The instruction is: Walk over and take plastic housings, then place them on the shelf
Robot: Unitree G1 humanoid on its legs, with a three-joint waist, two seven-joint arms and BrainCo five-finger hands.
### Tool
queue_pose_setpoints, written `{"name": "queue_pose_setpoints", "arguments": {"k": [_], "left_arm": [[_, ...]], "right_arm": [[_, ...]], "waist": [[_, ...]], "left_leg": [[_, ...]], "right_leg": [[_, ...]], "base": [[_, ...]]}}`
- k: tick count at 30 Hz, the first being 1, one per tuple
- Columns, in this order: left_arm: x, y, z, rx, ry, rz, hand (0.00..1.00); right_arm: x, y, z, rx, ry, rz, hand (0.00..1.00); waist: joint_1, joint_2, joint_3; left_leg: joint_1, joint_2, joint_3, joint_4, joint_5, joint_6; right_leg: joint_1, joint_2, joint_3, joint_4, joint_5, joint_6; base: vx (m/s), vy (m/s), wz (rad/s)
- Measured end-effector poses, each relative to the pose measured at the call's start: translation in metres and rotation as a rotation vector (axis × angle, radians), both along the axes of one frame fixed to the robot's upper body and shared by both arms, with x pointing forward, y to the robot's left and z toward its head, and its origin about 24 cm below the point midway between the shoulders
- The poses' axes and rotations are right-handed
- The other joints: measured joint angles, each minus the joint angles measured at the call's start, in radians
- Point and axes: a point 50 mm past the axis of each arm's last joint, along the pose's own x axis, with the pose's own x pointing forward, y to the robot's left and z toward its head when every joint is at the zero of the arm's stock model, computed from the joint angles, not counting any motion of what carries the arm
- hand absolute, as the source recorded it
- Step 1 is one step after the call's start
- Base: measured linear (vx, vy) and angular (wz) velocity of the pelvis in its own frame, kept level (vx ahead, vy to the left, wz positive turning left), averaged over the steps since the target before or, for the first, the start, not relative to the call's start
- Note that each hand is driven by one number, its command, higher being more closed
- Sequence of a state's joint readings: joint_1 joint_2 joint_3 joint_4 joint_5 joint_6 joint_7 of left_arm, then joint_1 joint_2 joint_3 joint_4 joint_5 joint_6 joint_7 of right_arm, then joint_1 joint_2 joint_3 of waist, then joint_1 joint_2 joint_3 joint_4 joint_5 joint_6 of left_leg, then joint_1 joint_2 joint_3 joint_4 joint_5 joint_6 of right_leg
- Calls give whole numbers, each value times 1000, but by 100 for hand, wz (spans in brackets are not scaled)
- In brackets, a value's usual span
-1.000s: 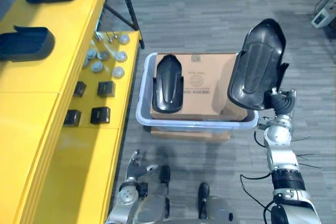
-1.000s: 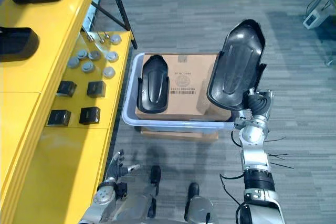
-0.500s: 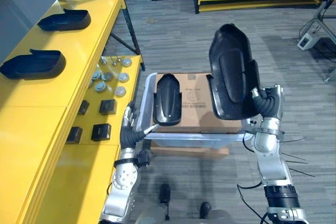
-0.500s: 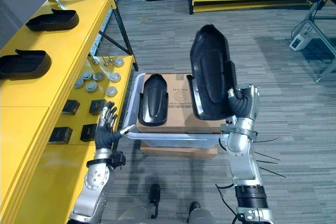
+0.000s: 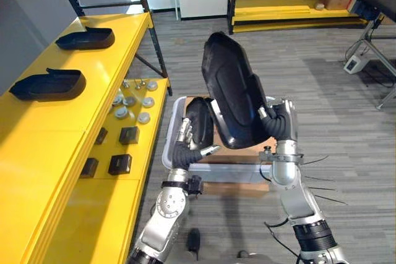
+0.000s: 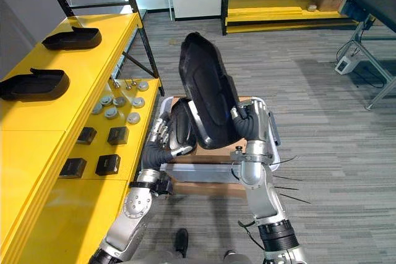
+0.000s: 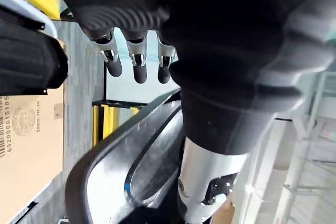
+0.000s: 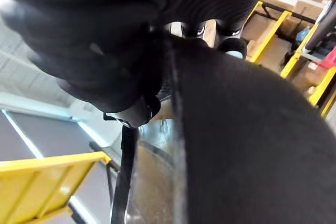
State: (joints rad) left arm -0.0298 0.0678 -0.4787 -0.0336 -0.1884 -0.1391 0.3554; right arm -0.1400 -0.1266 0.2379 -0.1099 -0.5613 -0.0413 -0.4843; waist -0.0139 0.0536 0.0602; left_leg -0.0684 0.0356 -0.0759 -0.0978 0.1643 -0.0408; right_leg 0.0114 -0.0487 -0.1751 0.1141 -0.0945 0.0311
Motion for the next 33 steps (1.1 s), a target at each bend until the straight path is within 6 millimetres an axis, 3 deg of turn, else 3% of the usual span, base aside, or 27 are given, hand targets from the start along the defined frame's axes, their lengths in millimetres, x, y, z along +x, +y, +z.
{"name": "queue_pose_setpoints", "arguments": {"k": [9,24,33], "left_arm": [[0,-6,-12,-90,115,-4,0],[-5,-4,-29,-11,195,-14,0],[2,0,-23,-63,189,70,0]], "right_arm": [[-6,9,-8,-25,16,37,100],[-15,7,-22,-132,50,73,100],[-16,11,-24,-130,53,78,100]], "waist": [[-2,-1,-30],[1,-6,-42],[2,-7,-61]], "left_leg": [[9,1,9,-5,0,0],[7,17,11,-3,-3,-5],[12,17,10,-5,-1,-1]], "right_leg": [[5,2,12,-21,11,0],[34,23,14,-67,40,-6],[35,26,13,-68,38,-7]], "base": [[-24,1,-4],[-1,0,0],[0,0,0]]}}
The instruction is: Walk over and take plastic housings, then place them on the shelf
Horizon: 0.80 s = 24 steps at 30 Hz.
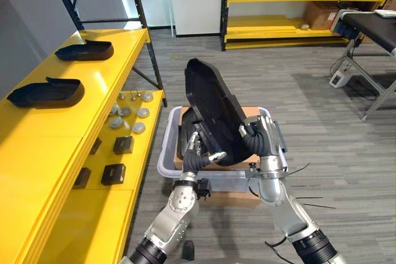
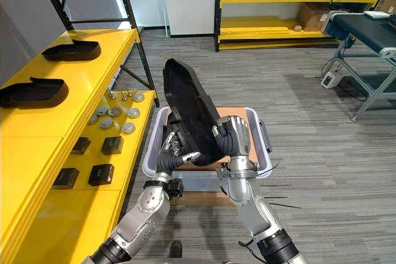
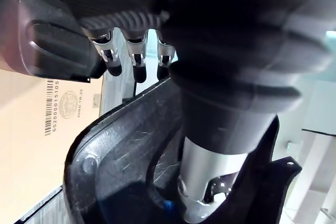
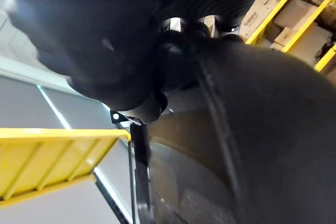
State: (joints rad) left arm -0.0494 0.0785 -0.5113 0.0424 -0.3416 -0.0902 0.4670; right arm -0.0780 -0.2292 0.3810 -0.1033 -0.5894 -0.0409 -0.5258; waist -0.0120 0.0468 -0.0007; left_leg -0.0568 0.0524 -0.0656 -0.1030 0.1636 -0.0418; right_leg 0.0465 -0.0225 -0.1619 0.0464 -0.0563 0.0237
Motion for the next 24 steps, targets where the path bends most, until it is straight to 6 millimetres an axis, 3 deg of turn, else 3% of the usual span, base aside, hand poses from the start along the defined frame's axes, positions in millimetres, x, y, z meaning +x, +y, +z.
{"name": "queue_pose_setpoints", "arguments": {"k": [10,17,24], "left_arm": [[4,14,19,-6,-90,69,0],[-3,28,46,-13,-252,124,0],[-17,40,35,-4,-220,158,0]], "right_arm": [[-3,-5,-9,36,30,-32,100],[5,-32,-30,23,132,-168,100],[7,-59,-24,54,111,-291,100]], "waist": [[0,0,0],[3,-1,-1],[3,-1,-1]], "left_leg": [[1,-1,-2,0,0,0],[1,-1,-14,0,0,0],[1,-2,-14,-1,0,0]], "right_leg": [[2,1,-3,-12,-1,0],[8,-1,-17,-8,-2,1],[8,-2,-18,-8,-3,2]], "base": [[-3,-1,0],[1,-1,5],[0,0,0]]}}
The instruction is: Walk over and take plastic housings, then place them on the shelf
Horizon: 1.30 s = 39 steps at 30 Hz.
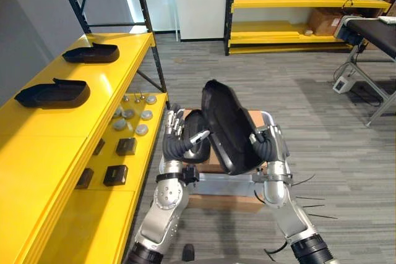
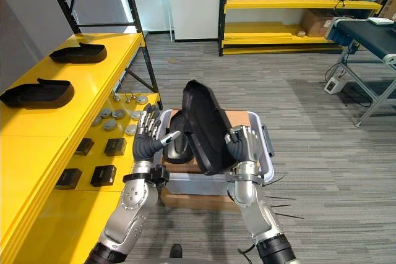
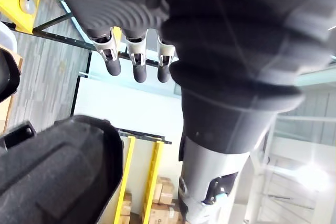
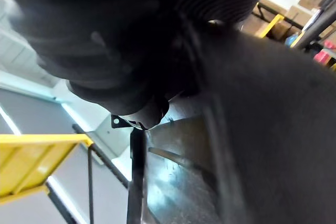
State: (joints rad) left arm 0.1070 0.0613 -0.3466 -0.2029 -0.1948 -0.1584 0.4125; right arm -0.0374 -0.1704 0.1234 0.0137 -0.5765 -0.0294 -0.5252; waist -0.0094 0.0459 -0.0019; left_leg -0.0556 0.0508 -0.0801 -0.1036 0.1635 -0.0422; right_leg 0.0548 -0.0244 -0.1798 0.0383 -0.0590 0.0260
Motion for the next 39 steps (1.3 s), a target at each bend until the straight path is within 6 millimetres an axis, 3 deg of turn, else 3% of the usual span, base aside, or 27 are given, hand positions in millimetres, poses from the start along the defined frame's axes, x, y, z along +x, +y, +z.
{"name": "queue_pose_setpoints", "arguments": {"k": [5,13,20,27,28,34,35,39], "left_arm": [[-6,3,-1,-9,6,11,0],[-8,2,-21,-7,96,6,0],[-2,-3,-37,-20,189,-15,0],[18,-17,-15,-62,108,-68,0],[19,-19,-12,-66,99,-76,100],[23,-19,-15,-150,136,-69,100],[23,-19,-15,-163,137,-70,100],[23,-15,-15,-157,135,-68,100]], "right_arm": [[0,-6,2,38,-11,-40,100],[-5,9,35,89,-163,15,100],[-10,46,40,123,-175,171,100],[-20,79,48,173,-204,351,100],[-21,83,47,176,-191,379,100],[-23,88,43,180,-162,422,100],[-23,88,42,175,-158,425,0],[-24,88,39,154,-146,445,0]], "waist": [[1,0,0],[0,-2,1],[-1,-5,3],[-2,-13,2],[-3,-13,2],[-5,-14,2],[-5,-14,2],[-5,-14,2]], "left_leg": [[-1,0,0,0,-3,-4],[-1,1,5,0,-3,-4],[-1,5,18,0,-4,-5],[1,7,30,0,-3,-4],[2,7,31,0,-3,-4],[5,8,36,0,-3,-4],[6,8,37,0,-3,-4],[10,10,45,0,-3,-4]], "right_leg": [[0,0,-2,0,-3,4],[0,1,-1,-2,-3,4],[-4,3,10,-6,-2,4],[-7,3,20,-5,1,0],[-7,3,21,-5,1,0],[-7,3,24,-5,2,-1],[-6,3,25,-5,2,-1],[-6,4,34,-6,4,-3]], "base": [[0,0,0],[0,0,0],[0,0,-4],[0,-3,-3],[-3,-6,-4],[0,-1,-1],[-4,-7,-4],[-3,-8,-6]]}}
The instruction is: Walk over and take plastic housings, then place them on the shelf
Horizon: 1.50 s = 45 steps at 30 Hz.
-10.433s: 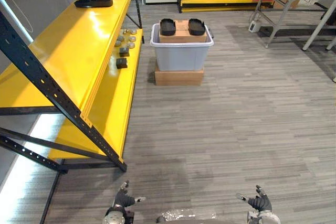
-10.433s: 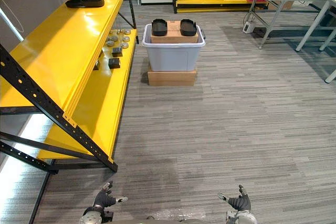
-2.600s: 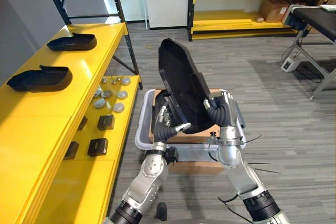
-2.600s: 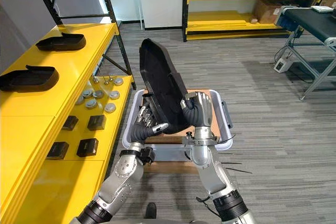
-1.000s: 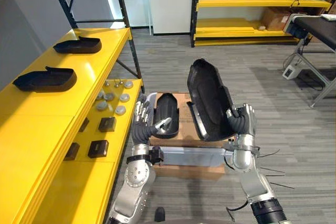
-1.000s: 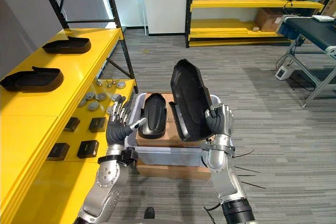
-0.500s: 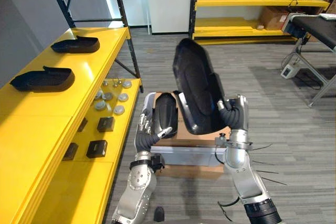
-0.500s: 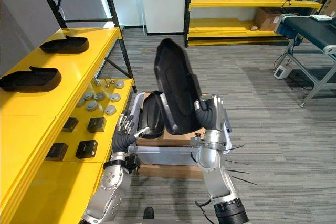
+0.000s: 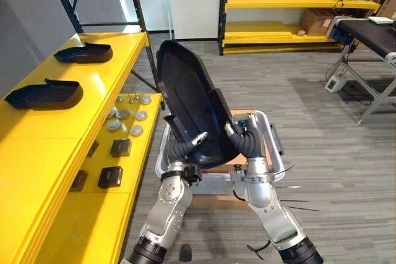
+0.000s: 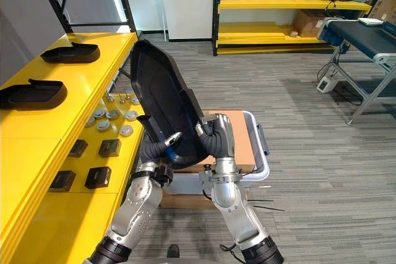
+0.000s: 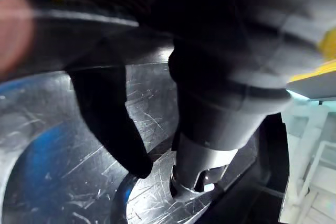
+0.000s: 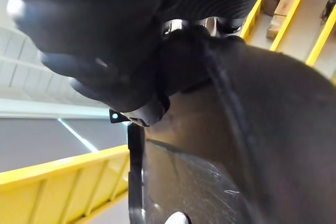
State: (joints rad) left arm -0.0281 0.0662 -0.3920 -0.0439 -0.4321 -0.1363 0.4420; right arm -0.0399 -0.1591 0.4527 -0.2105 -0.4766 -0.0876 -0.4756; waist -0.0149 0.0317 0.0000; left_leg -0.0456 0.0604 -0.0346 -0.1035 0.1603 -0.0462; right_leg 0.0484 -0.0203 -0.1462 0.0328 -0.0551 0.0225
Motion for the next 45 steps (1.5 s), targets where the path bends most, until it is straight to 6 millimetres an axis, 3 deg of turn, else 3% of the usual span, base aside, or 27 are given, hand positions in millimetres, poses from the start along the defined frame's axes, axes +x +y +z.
{"name": "queue_pose_setpoints", "arguments": {"k": [13,20,25,29,36,37,40,45], "left_arm": [[0,4,2,111,-34,18,100],[0,1,5,177,-62,-6,100],[-3,3,8,233,-96,-13,100],[-8,14,-2,266,-49,46,100],[-17,38,-15,285,22,153,100],[-18,40,-16,285,28,162,100],[-24,50,-21,282,58,214,100],[-35,59,-16,270,40,242,100]], "right_arm": [[-1,-5,-3,52,20,65,0],[5,-26,7,203,67,136,0],[4,-54,46,318,-109,103,0],[-1,-81,75,368,-276,42,0],[-10,-140,87,474,-399,-170,0],[-12,-146,85,479,-400,-199,0],[-20,-176,53,497,-292,-366,0],[-49,-214,-63,531,220,-667,0]], "waist": [[0,-7,-10],[4,-7,-10],[3,-7,-10],[1,-8,-10],[-1,-9,-9],[-2,-9,-9],[-11,-9,-8],[-25,-8,-7]], "left_leg": [[4,-6,-3,0,2,2],[7,-7,-15,0,-1,-2],[7,-6,-13,0,-2,-3],[6,-4,-6,0,-2,-3],[-2,-5,-5,0,-3,-1],[-4,-5,-5,0,-3,-1],[-8,-5,-8,0,-3,-1],[-12,-6,-17,0,-5,-3]], "right_leg": [[5,1,0,0,5,-7],[15,1,-15,0,-2,3],[14,0,-13,0,-3,4],[11,1,-7,-1,-3,4],[2,0,-6,-1,-4,5],[0,0,-6,-1,-4,5],[-2,-1,-9,-1,-5,7],[-3,-1,-16,-1,-10,4]], "base": [[-1,-1,0],[0,0,7],[0,0,-1],[0,0,-5],[0,0,0],[0,0,0],[0,0,3],[0,0,3]]}}
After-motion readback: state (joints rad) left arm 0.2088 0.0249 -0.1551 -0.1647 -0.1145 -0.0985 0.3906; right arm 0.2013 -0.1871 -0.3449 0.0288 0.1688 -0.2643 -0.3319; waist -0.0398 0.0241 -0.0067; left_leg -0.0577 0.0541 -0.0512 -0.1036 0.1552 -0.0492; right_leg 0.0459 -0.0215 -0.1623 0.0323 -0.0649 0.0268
